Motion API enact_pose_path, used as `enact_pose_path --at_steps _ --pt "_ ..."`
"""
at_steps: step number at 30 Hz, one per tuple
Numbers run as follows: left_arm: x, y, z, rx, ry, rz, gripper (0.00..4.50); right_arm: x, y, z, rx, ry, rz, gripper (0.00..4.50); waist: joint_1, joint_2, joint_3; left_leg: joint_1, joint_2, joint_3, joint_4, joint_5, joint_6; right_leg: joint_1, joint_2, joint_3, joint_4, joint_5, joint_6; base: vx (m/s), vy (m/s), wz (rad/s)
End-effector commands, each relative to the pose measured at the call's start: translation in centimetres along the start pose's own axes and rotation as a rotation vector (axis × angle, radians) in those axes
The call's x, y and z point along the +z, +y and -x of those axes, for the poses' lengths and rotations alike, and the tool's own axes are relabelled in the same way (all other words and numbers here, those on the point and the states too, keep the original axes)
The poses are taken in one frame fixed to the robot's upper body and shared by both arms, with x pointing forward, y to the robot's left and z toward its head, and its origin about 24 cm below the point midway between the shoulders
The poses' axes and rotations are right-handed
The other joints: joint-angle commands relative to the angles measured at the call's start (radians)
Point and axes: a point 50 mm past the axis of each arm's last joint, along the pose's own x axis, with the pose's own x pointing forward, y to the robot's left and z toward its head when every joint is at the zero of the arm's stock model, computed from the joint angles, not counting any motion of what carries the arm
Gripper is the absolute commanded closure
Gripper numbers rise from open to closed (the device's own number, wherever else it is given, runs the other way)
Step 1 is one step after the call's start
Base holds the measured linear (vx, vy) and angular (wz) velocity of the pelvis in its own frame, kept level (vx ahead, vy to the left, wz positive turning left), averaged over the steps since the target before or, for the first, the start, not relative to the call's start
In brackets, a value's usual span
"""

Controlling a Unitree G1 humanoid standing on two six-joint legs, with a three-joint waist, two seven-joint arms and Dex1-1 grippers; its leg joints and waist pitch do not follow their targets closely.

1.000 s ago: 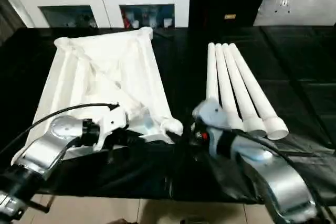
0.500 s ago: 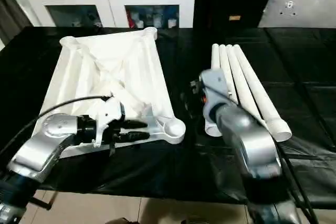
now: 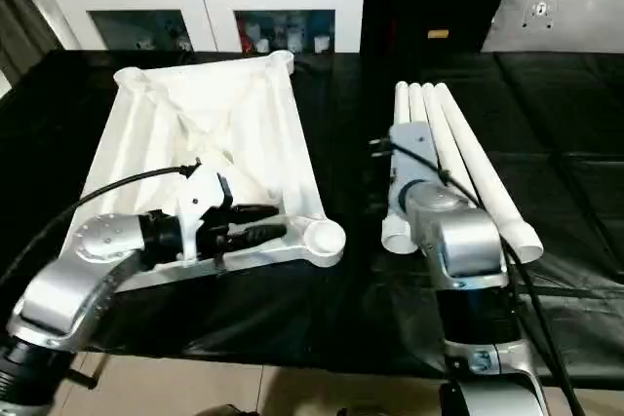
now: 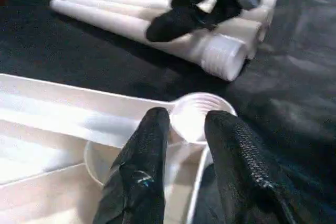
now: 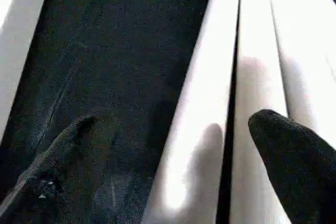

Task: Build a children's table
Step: Pick table leg

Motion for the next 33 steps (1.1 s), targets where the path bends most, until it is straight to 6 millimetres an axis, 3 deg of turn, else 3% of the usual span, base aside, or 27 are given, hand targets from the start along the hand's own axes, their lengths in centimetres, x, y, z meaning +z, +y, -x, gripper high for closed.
enact_pose_path --at_steps 1,2,3,5,6,8,10,13,22,25,33 --pt "0.0 -0.1 0.3 0.014 0.004 0.002 3.09 0.5 0.0 0.0 0.025 -0.001 -0.017 0.0 0.002 -0.019 -0.07 0.005 0.081 -0.02 -0.072 -0.06 0.016 0.058 -0.076 0.041 -0.059 -0.018 -0.291 0.0 0.0 0.0" --pt "-0.1 -0.4 0.2 0.015 0.008 0.008 3.09 0.3 0.1 -0.1 0.05 0.012 -0.03 0.0 0.003 -0.016 -0.071 0.005 0.081 -0.02 -0.071 -0.057 0.02 0.057 -0.076 0.041 -0.058 -0.024 -0.291 0.0 0.0 0.0" --pt "-0.1 -0.5 0.2 0.016 0.008 0.011 3.09 0.3 0.2 -0.2 0.06 0.02 -0.036 0.0 0.003 -0.023 -0.072 0.004 0.082 -0.02 -0.07 -0.049 0.029 0.059 -0.079 0.042 -0.056 -0.025 -0.295 0.0 0.0 0.0" --pt "-0.1 -0.8 0.3 0.018 0.01 0.016 3.09 -0.1 0.3 -0.6 0.067 0.048 -0.043 0.0 0.004 -0.019 -0.072 0.004 0.082 -0.019 -0.068 -0.037 0.036 0.055 -0.077 0.04 -0.057 -0.024 -0.297 0.0 0.0 0.0" --pt "-0.1 -0.9 0.3 0.019 0.012 0.017 3.09 -0.2 0.2 -0.8 0.064 0.062 -0.036 0.0 0.004 -0.027 -0.071 0.003 0.082 -0.018 -0.068 -0.037 0.04 0.055 -0.078 0.04 -0.057 -0.033 -0.3 0.0 0.0 0.0" --pt "-0.1 -1.0 0.3 0.02 0.013 0.019 3.09 -0.5 0.2 -1.1 0.056 0.077 -0.028 0.0 0.005 -0.023 -0.072 0.005 0.082 -0.018 -0.068 -0.034 0.039 0.053 -0.076 0.039 -0.057 -0.037 -0.299 0.0 0.0 0.0" --pt "-0.1 -1.2 0.3 0.02 0.012 0.02 3.09 -0.6 0.3 -1.4 0.065 0.087 -0.044 0.0 0.006 -0.029 -0.072 0.005 0.081 -0.017 -0.068 -0.034 0.042 0.054 -0.076 0.038 -0.057 -0.036 -0.3 0.0 0.0 0.0" --pt "0.1 -1.4 0.2 0.014 0.012 0.023 3.09 -0.8 0.5 -1.7 0.069 0.106 -0.044 0.0 0.006 -0.024 -0.073 0.006 0.082 -0.017 -0.067 -0.037 0.04 0.051 -0.076 0.038 -0.056 -0.036 -0.298 0.0 0.0 0.0" --pt "0.5 -1.6 0.1 0.008 0.015 0.02 3.09 -1.3 1.7 -2.1 0.219 0.153 -0.107 0.0 0.005 -0.039 -0.074 0.004 0.082 -0.013 -0.065 -0.032 0.059 0.053 -0.075 0.037 -0.057 -0.036 -0.303 0.0 0.0 0.0" --pt "0.9 -1.4 0.3 0.008 0.01 0.016 3.09 -1.5 1.8 -2.4 0.235 0.159 -0.129 0.0 0.003 -0.037 -0.073 0.005 0.082 -0.014 -0.065 -0.045 0.053 0.051 -0.076 0.037 -0.057 -0.051 -0.305 0.0 0.0 0.0" --pt "1.8 -1.4 0.8 0.009 -0.006 0.009 3.07 -1.9 1.2 -2.7 0.227 0.185 -0.14 0.8 0.002 -0.04 -0.074 0.004 0.081 -0.012 -0.064 -0.035 0.052 0.053 -0.074 0.036 -0.057 -0.043 -0.305 0.0 0.0 0.0"
